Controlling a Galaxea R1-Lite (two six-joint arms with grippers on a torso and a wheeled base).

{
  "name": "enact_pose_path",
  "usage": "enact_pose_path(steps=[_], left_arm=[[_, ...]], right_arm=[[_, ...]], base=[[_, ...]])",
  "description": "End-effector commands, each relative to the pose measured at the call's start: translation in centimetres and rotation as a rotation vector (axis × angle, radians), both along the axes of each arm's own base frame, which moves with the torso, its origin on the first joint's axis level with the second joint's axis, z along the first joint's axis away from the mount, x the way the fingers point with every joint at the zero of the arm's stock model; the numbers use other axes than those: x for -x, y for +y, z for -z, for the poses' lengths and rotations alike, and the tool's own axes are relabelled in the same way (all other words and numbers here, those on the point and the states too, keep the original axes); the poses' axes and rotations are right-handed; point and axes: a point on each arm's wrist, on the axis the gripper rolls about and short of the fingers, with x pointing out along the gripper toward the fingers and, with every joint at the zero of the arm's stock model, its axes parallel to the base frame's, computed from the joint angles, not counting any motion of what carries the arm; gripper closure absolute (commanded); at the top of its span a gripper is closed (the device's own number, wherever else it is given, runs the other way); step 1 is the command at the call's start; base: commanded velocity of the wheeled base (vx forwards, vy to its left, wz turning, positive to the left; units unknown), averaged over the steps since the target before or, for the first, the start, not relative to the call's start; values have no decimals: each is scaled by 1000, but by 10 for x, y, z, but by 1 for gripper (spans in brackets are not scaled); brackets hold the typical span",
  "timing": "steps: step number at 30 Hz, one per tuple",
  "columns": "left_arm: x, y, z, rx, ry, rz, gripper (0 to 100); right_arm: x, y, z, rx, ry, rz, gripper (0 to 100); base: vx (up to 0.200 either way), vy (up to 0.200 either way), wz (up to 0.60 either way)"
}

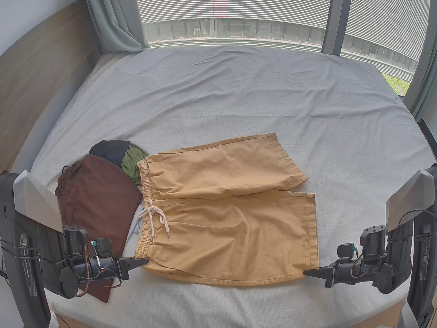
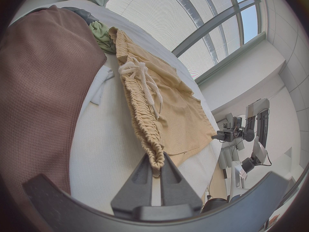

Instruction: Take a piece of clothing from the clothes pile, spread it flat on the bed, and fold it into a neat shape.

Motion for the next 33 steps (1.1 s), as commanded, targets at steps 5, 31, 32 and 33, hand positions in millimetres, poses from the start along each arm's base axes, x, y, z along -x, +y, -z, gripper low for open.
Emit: enact_pose_path(steps=[5,31,32,33], left_arm=[[4,3,2,1,17,-8,100],[4,3,8,-12,-1,40,0],[4,3,9,-12,1,40,0],[4,3,10,-13,1,41,0]], right_arm=[[10,-3,1,13,33,-3,100],[6,-3,3,18,16,-4,0],[6,-3,3,18,16,-6,0],[6,-3,3,18,14,-6,0]], base=[[0,0,0],[0,0,0],[0,0,0],[0,0,0]])
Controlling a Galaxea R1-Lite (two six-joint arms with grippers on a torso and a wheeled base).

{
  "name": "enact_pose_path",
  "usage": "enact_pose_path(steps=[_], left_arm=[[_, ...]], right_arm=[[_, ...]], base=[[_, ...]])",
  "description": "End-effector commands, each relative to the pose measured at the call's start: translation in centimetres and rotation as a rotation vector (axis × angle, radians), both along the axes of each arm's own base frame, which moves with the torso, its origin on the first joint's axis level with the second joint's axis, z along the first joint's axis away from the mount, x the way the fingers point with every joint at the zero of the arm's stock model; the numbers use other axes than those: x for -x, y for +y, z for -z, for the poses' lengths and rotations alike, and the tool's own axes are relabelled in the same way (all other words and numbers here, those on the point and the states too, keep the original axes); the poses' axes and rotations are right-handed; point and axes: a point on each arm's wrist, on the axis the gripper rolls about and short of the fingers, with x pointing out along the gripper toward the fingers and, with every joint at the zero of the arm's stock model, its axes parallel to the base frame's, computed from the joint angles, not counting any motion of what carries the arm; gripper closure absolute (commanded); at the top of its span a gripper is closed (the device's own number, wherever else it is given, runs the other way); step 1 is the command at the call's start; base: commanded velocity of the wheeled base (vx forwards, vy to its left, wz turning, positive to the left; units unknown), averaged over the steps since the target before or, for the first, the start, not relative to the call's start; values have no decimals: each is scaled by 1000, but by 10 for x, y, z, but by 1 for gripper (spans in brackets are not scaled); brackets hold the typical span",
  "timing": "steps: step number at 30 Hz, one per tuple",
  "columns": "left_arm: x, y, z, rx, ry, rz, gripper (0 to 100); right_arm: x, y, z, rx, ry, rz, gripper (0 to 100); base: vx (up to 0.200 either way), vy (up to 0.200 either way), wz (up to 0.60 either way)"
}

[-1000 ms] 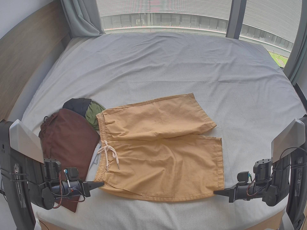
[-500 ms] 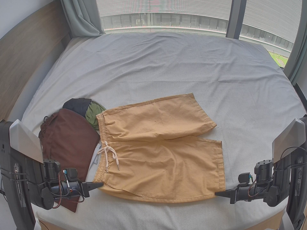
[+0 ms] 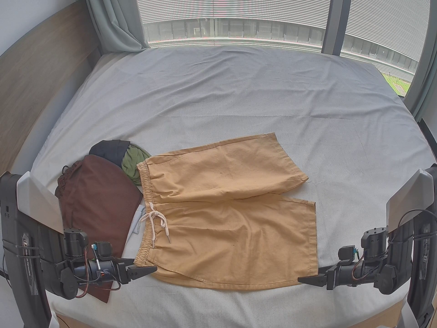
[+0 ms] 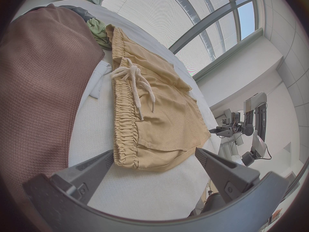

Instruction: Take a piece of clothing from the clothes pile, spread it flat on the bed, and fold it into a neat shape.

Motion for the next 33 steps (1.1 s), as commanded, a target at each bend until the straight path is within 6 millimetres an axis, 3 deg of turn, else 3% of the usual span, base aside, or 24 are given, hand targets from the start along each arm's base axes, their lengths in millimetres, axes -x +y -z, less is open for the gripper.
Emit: enact_pose_path(steps=[1,22,23,33], left_arm=[[0,0,3,-2,8,0,0],[-9,1,9,2,-2,-6,0],[-10,2,9,2,-4,-8,100],[-11,1,12,6,5,-9,100]], right_arm=[[0,0,0,-2,-2,-2,0],[-4,1,1,-3,-16,-5,0],[-4,1,1,-3,-16,-3,0],[-6,1,1,-4,-21,-2,0]], base=[[0,0,0],[0,0,0],[0,0,0],[0,0,0]])
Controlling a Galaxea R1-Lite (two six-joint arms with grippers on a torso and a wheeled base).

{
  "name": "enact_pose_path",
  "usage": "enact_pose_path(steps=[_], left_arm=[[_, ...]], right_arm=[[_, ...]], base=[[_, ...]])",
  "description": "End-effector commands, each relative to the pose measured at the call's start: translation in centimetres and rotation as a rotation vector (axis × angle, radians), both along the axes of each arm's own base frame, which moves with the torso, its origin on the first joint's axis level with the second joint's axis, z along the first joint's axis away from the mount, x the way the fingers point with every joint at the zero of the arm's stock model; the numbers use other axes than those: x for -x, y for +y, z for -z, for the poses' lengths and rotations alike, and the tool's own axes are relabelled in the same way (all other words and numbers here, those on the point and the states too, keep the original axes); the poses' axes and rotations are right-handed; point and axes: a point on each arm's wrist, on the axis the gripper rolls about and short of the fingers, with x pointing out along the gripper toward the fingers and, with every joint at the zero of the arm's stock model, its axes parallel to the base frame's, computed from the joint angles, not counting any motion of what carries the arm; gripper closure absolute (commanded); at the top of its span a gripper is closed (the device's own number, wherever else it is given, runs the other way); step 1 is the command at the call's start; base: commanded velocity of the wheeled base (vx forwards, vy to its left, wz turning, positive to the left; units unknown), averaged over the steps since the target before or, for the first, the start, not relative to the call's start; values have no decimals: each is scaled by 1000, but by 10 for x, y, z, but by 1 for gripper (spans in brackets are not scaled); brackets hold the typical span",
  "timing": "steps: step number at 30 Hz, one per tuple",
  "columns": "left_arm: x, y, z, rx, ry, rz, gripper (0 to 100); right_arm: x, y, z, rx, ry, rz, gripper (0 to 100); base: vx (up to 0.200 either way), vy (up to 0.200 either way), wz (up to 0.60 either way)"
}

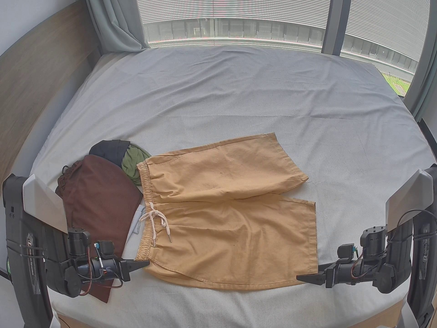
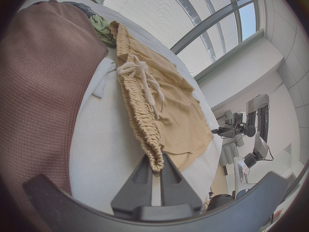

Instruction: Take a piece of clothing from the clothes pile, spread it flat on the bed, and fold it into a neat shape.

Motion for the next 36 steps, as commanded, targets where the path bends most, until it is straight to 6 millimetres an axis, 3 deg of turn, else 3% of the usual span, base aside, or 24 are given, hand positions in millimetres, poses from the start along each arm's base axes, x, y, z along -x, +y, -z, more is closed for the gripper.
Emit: enact_pose_path(steps=[1,20,21,36], left_arm=[[-2,-1,1,1,-5,4,100],[-7,0,1,15,-36,34,100],[-7,0,0,17,-37,37,100],[-6,0,1,20,-30,38,100]], right_arm=[[-1,1,1,0,-1,-2,0],[3,2,6,5,28,-12,0],[3,3,6,4,29,-12,100],[1,2,6,3,23,-7,100]], base=[[0,0,0],[0,0,0],[0,0,0],[0,0,0]])
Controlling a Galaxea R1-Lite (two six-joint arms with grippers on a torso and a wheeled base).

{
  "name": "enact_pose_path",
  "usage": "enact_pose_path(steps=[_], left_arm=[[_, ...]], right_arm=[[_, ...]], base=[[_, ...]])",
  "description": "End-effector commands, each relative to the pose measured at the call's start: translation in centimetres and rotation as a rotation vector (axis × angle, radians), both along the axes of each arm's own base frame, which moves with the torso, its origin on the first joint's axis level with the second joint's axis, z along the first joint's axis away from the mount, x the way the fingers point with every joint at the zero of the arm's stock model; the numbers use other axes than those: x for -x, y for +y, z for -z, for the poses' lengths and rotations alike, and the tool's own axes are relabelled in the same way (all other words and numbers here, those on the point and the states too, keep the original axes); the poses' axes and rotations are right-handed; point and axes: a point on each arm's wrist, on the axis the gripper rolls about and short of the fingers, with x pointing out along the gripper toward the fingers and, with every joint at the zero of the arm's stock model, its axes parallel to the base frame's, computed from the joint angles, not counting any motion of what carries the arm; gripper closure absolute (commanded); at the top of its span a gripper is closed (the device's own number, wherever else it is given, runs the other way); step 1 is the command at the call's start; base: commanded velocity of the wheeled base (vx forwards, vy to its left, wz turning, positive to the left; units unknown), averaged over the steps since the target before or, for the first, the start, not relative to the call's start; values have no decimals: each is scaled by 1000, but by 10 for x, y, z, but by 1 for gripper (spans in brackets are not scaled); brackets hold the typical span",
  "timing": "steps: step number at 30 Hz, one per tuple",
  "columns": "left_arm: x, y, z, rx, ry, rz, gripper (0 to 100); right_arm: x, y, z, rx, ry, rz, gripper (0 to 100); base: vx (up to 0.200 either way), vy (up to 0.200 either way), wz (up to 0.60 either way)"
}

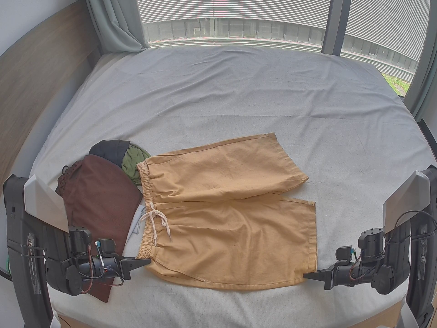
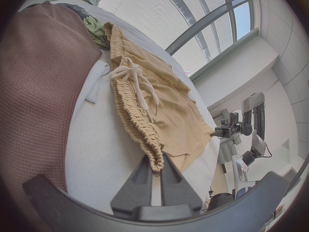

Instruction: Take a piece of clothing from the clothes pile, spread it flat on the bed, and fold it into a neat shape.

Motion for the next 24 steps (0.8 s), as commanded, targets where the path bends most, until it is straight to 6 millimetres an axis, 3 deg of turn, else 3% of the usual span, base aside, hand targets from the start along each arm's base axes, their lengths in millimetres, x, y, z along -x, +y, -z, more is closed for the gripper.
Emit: enact_pose_path(steps=[1,24], left_arm=[[0,0,0,1,3,-1,100],[42,9,-2,-18,72,42,100]], right_arm=[[0,0,0,-1,1,-1,100],[24,-8,-1,85,-11,-77,100]], base=[[0,0,0],[0,0,0]])
